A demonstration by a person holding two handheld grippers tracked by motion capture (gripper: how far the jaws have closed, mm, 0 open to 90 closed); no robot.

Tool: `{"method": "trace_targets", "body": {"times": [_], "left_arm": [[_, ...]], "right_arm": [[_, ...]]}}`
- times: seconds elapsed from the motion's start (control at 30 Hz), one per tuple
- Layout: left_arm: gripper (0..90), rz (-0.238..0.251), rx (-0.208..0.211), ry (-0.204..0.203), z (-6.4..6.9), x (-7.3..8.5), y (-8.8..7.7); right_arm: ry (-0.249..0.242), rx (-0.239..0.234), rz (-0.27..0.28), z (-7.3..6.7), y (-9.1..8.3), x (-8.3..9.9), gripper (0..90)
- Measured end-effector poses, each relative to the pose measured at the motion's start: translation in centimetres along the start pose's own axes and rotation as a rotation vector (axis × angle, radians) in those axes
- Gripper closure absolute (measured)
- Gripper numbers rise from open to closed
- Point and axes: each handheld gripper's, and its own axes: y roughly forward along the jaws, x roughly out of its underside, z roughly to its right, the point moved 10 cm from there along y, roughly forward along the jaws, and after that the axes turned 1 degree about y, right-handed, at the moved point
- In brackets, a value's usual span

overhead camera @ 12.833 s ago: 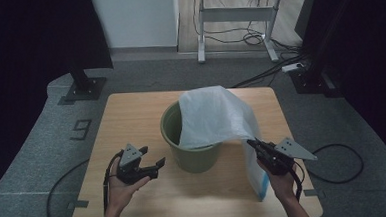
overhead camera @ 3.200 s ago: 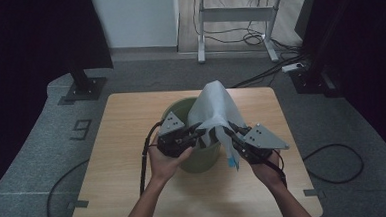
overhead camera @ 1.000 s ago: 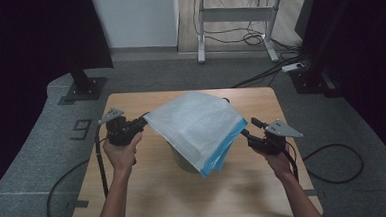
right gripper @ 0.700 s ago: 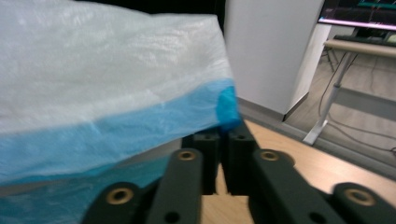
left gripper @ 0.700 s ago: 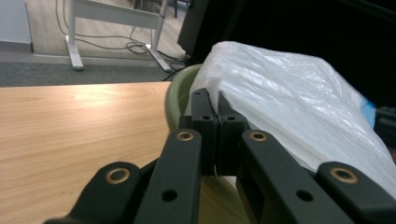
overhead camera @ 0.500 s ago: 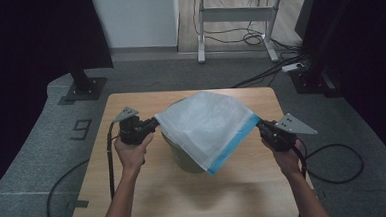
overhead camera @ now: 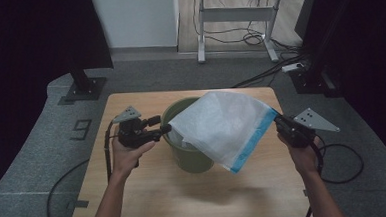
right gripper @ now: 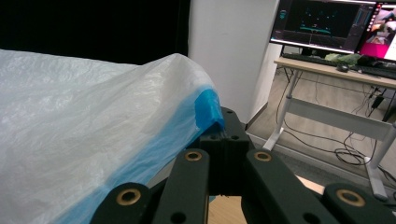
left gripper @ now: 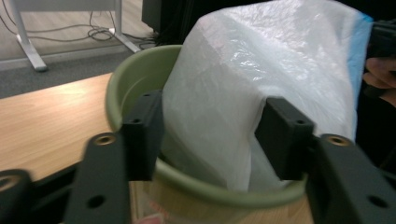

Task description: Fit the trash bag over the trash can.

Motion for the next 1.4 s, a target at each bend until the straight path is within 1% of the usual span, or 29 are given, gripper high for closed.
{"method": "trace_targets", "body": {"times": [0.03,0.1,0.2,0.27,0.37,0.4,0.47,0.53,0.67,0.77,0.9,1.1,1.27,1.4], "left_arm": [[37.1,0.000,0.012,0.001,0.1,0.0,-0.4],[34.7,0.006,0.011,0.009,0.2,-0.1,-1.0],[33.6,0.013,0.015,0.018,1.0,-0.5,-1.3],[32.8,0.010,0.017,0.033,1.8,-0.7,-1.0],[31.9,0.001,0.019,0.061,3.3,-1.0,0.0],[31.7,-0.002,0.019,0.064,3.6,-1.1,0.3],[30.9,-0.016,0.016,0.071,4.2,-1.1,1.1],[30.3,-0.034,-0.001,0.067,4.7,-1.1,1.7],[29.3,-0.035,-0.013,0.059,5.5,-1.2,2.6],[28.4,-0.043,-0.019,0.040,6.0,-1.2,3.5],[27.4,-0.061,-0.028,0.045,6.7,-0.9,4.6],[27.6,-0.086,-0.016,0.065,7.7,-0.4,5.8],[27.7,-0.109,-0.009,0.072,8.0,0.4,6.4],[27.6,-0.121,0.000,0.070,8.3,1.1,6.8]], "right_arm": [[0.001,0.005,-0.005,0.2,-0.1,0.2,88.3],[0.011,0.015,-0.014,0.5,-0.1,0.5,88.3],[0.012,0.004,-0.020,0.1,-0.1,0.7,88.3],[0.008,-0.020,-0.016,-0.8,0.1,0.5,88.3],[-0.009,-0.059,-0.007,-2.6,0.5,0.1,88.3],[-0.015,-0.077,-0.006,-3.3,0.7,0.0,88.3],[-0.021,-0.101,-0.003,-4.4,1.0,-0.2,88.3],[-0.026,-0.125,-0.002,-5.4,1.2,-0.4,88.3],[-0.045,-0.163,0.004,-7.3,1.6,-0.5,88.2],[-0.054,-0.171,0.001,-8.0,1.9,-0.3,88.2],[-0.038,-0.162,-0.008,-8.0,2.2,0.2,88.1],[0.008,-0.154,-0.032,-7.5,2.3,1.6,88.1],[0.040,-0.163,-0.040,-7.5,2.0,2.7,88.1],[0.062,-0.179,-0.042,-7.9,1.6,3.4,88.1]]}}
